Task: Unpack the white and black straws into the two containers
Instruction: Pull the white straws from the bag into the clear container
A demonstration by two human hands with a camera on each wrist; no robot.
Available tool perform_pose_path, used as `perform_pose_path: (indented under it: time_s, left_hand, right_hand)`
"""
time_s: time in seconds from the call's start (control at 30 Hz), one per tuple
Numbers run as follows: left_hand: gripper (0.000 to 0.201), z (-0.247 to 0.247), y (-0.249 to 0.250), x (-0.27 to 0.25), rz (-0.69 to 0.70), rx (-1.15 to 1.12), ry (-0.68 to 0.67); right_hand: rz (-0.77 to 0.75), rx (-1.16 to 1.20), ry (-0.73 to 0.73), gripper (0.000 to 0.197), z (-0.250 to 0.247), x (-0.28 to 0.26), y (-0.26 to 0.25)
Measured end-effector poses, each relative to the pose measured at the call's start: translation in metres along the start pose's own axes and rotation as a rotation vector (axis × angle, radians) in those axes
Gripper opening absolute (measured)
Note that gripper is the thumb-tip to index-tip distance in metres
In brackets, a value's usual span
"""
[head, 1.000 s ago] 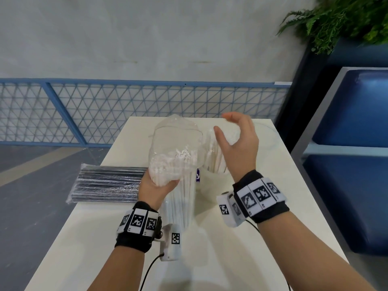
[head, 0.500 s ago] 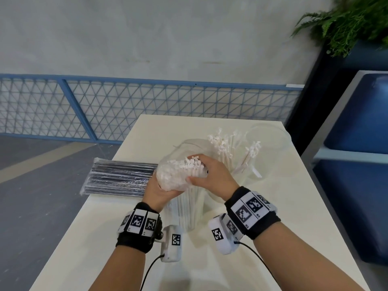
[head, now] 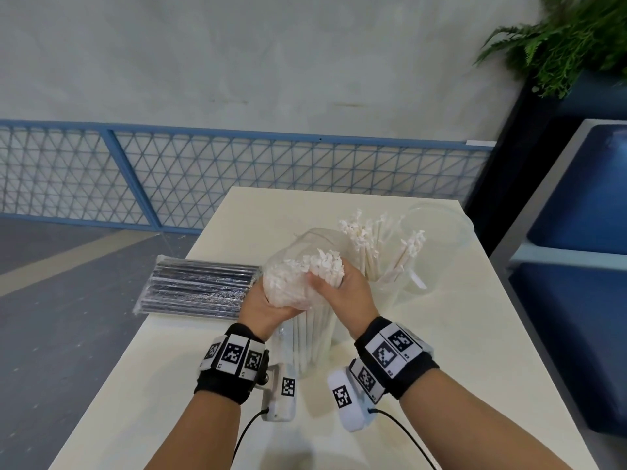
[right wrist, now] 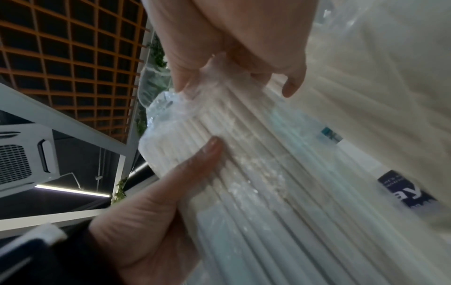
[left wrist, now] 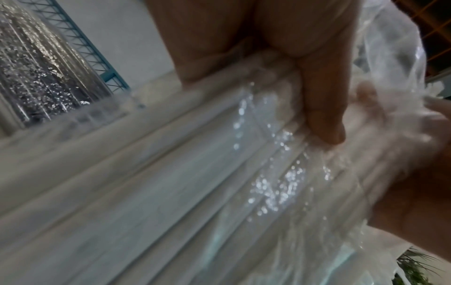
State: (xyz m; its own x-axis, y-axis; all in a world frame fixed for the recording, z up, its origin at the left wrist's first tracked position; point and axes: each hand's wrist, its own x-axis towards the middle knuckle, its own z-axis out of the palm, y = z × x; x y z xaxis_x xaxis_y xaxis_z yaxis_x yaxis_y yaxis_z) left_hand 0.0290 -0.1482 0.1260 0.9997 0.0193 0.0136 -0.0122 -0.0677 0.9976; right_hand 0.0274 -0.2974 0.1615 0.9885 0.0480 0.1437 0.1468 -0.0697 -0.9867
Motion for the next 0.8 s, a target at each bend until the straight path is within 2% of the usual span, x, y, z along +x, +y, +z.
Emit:
perform_pose_path:
  time_s: [0.17, 0.27, 0.33, 0.43, 0.5, 0.57, 0.63, 0.73, 0.8]
  left_hand:
    - [0.1, 0.001, 0.002, 0.003, -0.001, 0.06, 0.003]
    - [0.104, 0.002, 0.001, 0.005, 0.0, 0.12, -0.005]
    - [0.097, 0.004, 0.003, 0.006, -0.002, 0.155, -0.014]
    - [0.088, 0.006, 0.004, 0.006, 0.009, 0.157, -0.014]
    - [0.08, 0.007, 0.005, 0.007, 0.009, 0.169, -0.022]
    - [0.063, 0.007, 0.005, 0.008, 0.009, 0.175, -0.02]
    - [0.057, 0.007, 0.005, 0.009, 0.02, 0.177, -0.021]
    - [0.055, 0.009, 0.006, 0.009, 0.043, 0.19, -0.038]
    - [0.055, 0.01, 0.006, 0.009, 0.051, 0.187, -0.044]
  right_hand:
    - [-0.029, 0.148, 0.118, 0.041, -0.009, 0.006, -0.025]
    - [-0.054, 0.218, 0.194, 0.041, -0.017, 0.01, -0.042]
    - [-0.071, 0.277, 0.236, 0.042, -0.023, 0.014, -0.05]
    - [-0.066, 0.341, 0.259, 0.052, -0.031, 0.019, -0.054]
    - [-0.061, 0.387, 0.229, 0.041, -0.036, 0.02, -0.054]
    - [-0.05, 0.406, 0.153, 0.04, -0.041, 0.02, -0.053]
    - [-0.047, 0.379, 0.072, 0.035, -0.047, 0.02, -0.054]
    - [-0.055, 0.33, 0.039, 0.005, -0.052, 0.022, -0.054]
    - [-0.054, 0.338, 0.091, 0.017, -0.051, 0.022, -0.054]
